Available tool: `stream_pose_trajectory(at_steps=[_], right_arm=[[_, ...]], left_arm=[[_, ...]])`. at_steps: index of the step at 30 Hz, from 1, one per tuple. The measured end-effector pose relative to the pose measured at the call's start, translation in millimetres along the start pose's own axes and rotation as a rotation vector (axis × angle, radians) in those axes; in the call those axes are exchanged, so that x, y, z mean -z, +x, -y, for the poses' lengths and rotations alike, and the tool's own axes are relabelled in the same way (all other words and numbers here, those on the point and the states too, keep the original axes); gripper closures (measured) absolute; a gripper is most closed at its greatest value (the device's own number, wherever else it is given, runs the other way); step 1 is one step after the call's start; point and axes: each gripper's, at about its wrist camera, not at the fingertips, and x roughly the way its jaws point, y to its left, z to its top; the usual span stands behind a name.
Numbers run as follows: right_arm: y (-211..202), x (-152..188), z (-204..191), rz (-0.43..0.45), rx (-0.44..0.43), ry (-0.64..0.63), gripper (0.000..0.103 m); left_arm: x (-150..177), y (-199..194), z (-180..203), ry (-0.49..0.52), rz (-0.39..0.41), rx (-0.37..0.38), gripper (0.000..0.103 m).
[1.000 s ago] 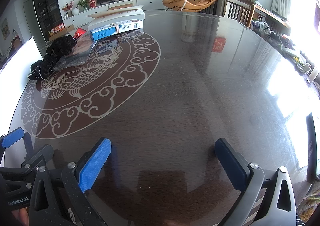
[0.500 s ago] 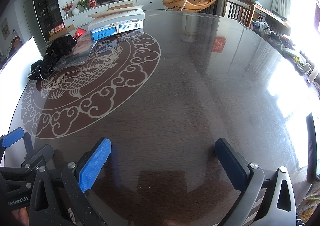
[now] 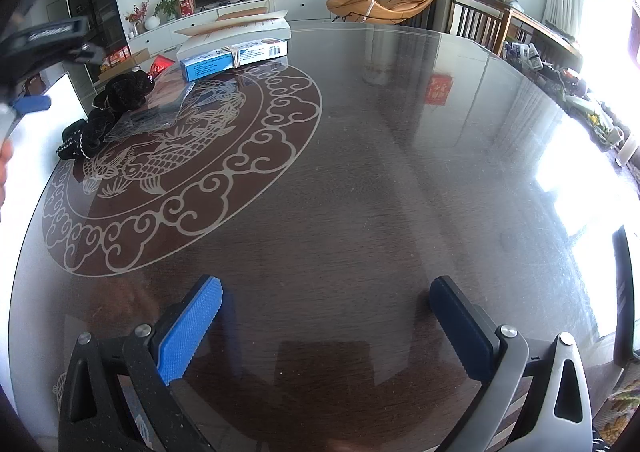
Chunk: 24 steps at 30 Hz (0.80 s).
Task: Organize objects
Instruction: 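Move the left tool onto the black knitted gloves and close it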
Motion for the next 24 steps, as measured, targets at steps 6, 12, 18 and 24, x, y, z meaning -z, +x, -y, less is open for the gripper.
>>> stream_pose_trajectory(at_steps=[6, 12, 18, 24], right_arm=[[-0.2, -0.4, -1.1, 0.001, -0.001, -0.001, 0.000], [-0.3, -1.4, -2.6, 0.001, -0.004, -0.003, 0.000], [-0.6, -0.7, -2.5, 0.002, -0.006, -0.006, 0.000], [-0.6, -0.6, -2.5, 0.002, -0.007, -0.006, 0.000]], left_arm=[[25.8, 58.1, 5.3, -0.031, -0.189, 0.116, 0.007], [98.0, -15.3, 41.6, 0.108, -0.165, 0.365, 0.008], [85.2, -33.8, 26.8, 0.110, -0.087, 0.312, 0.007], [110.3, -16.3, 33.4, 0.120, -0.197, 0.324, 0.007]])
